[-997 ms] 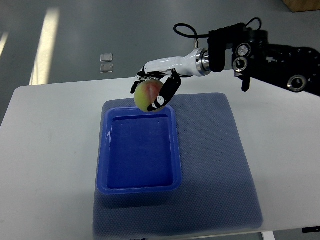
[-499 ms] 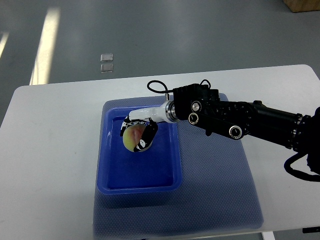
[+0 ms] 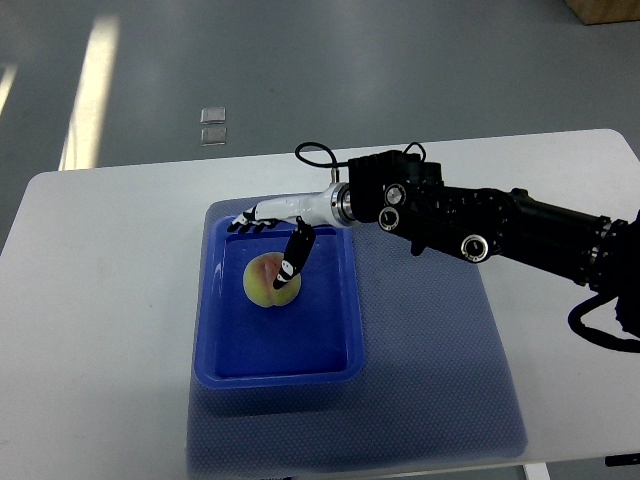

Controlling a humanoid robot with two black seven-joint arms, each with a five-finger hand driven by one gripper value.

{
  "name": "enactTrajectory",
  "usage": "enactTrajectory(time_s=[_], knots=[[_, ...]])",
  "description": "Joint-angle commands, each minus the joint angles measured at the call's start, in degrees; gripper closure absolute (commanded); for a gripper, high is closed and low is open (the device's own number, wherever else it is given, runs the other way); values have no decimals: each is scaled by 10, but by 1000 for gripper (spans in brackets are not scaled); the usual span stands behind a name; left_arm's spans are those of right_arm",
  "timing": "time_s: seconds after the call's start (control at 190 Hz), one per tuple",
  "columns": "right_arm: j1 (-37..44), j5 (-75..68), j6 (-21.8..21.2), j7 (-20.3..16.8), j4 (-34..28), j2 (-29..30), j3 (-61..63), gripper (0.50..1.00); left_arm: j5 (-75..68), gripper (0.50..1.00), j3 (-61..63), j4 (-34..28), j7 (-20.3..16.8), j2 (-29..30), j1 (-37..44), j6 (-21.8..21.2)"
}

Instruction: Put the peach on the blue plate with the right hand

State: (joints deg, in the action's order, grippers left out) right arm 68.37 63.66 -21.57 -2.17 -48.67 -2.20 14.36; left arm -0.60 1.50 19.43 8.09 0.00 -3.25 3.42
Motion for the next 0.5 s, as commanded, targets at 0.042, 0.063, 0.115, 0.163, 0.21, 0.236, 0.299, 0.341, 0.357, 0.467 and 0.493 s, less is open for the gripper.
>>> enactTrajectory(time_s=[0.042,0.063,0.115,0.163,0.21,0.236,0.299,0.341,0.357,0.467,0.493], knots=[[5,-23,0,1,0,-53,119,570,1,500,0,0,0,0,0,0],[4,-31,0,2,0,-60,141,570,0,500,0,0,0,0,0,0],[2,-35,0,2,0,-63,152,570,0,500,0,0,0,0,0,0],[-57,-108,1,6,-3,-84,254,570,0,500,0,1,0,0,0,0],[-87,-152,3,6,-4,-83,305,570,-1,500,0,2,0,0,0,0],[-100,-173,3,6,-5,-82,332,570,-1,500,0,2,0,0,0,0],[-136,-237,4,9,-4,-75,395,570,-1,500,0,2,0,0,0,0],[-163,-278,4,20,1,-71,431,570,-1,500,0,2,0,0,0,0],[-171,-289,5,23,3,-70,439,570,-1,500,0,2,0,0,0,0],[-245,-414,6,89,33,-55,498,570,0,500,0,2,0,0,0,0],[-254,-437,5,98,41,-50,504,570,-1,500,0,2,0,0,0,0]])
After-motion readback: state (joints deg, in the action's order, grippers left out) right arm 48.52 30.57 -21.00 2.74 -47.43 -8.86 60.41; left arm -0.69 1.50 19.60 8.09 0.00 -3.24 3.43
